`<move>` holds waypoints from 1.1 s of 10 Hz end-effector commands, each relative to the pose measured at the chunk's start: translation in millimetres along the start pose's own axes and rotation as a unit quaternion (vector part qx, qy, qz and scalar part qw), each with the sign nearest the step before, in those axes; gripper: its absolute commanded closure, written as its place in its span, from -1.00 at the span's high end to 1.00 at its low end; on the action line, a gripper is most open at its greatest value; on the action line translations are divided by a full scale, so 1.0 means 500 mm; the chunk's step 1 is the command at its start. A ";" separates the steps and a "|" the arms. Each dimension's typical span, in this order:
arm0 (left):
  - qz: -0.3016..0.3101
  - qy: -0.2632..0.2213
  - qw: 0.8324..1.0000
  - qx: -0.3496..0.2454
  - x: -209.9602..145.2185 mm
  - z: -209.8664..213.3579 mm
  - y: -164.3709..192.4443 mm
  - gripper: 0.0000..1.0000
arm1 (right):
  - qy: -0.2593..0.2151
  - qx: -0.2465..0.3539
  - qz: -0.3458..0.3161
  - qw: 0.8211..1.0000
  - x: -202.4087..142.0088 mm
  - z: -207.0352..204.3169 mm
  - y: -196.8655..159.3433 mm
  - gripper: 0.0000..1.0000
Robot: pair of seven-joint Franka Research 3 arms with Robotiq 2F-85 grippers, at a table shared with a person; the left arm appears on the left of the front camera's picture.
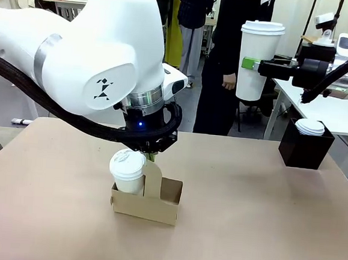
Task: Pour a drink into a cup and package it in a carrier.
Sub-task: Position the Cup Carrier in the center of the table, then insert the held 600 ml Paper Cup into the Cup Carrier.
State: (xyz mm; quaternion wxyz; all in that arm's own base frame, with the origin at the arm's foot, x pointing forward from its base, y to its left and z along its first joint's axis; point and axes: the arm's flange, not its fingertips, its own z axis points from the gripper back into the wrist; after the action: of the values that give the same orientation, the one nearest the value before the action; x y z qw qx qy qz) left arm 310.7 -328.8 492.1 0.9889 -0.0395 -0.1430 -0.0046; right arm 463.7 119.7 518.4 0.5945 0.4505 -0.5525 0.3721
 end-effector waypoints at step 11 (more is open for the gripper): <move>-0.072 0.021 0.995 -0.058 0.059 0.151 0.093 0.91 | 0.019 0.099 -0.043 0.994 -0.102 -0.023 -0.040 0.60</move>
State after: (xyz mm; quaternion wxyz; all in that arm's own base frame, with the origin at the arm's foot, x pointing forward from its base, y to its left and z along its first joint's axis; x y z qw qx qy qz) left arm 323.3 -293.0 556.6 0.9859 -0.0726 -0.1411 -0.0538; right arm 468.9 129.5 475.9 0.5877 0.4982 -0.5037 0.3907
